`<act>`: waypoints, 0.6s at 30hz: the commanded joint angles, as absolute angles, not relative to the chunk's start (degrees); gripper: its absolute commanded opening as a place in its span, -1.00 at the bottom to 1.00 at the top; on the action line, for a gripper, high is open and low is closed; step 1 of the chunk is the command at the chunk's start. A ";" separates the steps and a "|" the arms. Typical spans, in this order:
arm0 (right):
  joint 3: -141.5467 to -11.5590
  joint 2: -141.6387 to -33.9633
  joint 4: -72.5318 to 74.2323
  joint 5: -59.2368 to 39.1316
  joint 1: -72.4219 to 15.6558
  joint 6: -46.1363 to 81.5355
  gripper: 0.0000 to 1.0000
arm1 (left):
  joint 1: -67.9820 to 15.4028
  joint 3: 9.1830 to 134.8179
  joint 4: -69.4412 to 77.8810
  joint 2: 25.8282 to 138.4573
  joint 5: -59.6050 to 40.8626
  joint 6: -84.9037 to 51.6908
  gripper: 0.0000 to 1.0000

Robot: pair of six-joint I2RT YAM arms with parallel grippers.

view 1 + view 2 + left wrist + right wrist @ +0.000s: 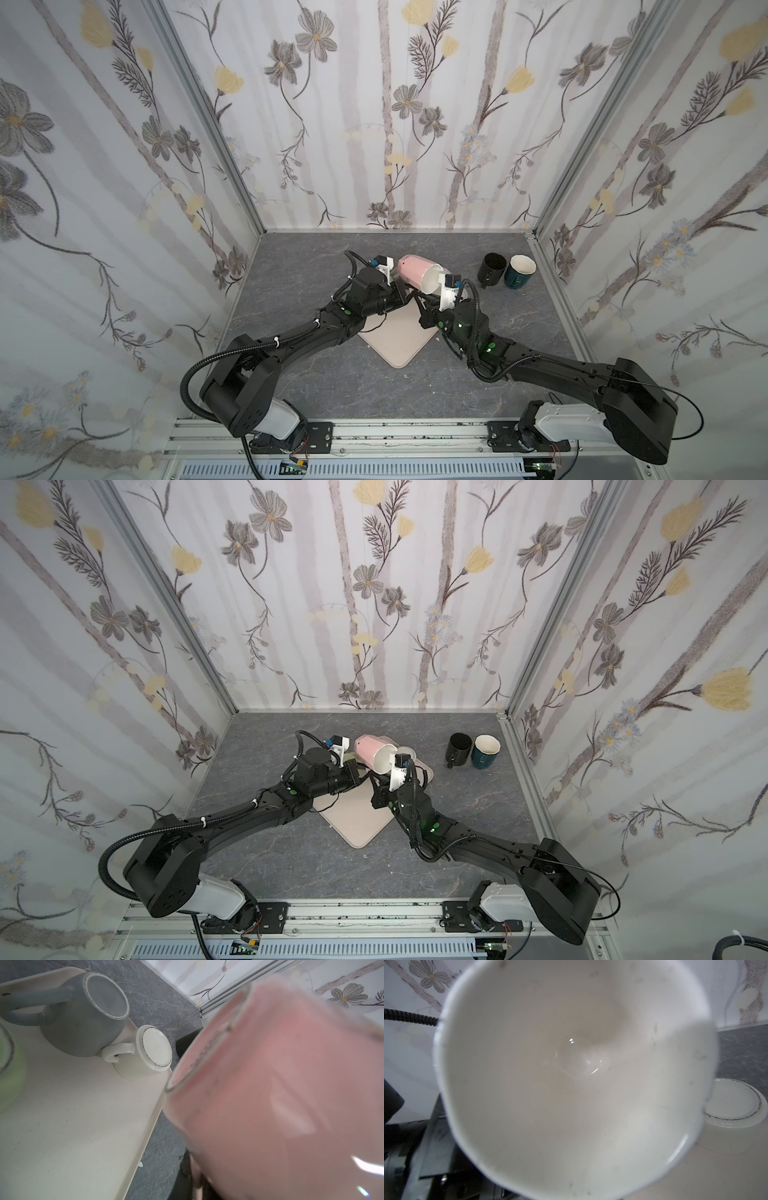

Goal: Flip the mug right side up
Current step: 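Release the pink mug with the left gripper while the right gripper holds it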

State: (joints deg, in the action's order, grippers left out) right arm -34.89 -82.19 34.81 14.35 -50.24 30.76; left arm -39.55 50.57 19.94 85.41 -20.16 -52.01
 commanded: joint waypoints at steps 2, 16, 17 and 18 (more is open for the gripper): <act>-36.03 -82.62 48.67 18.37 -50.30 29.79 -0.96 | -40.61 50.40 17.70 86.49 -27.60 -49.56 -1.00; -36.04 -81.91 43.29 24.74 -50.27 34.58 -1.00 | -39.91 48.80 18.16 85.02 -22.94 -49.82 0.41; -36.34 -82.00 42.20 25.10 -50.32 35.04 -1.00 | -39.87 48.69 18.65 84.85 -22.81 -49.83 0.46; -36.62 -82.07 40.80 25.88 -50.31 35.74 -1.00 | -39.82 48.59 18.89 84.66 -22.69 -49.68 0.50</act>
State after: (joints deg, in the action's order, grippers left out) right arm -35.20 -82.39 34.15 23.35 -50.24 33.69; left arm -39.70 48.93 18.61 85.25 -19.70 -50.89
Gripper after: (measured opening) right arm 0.156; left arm 0.742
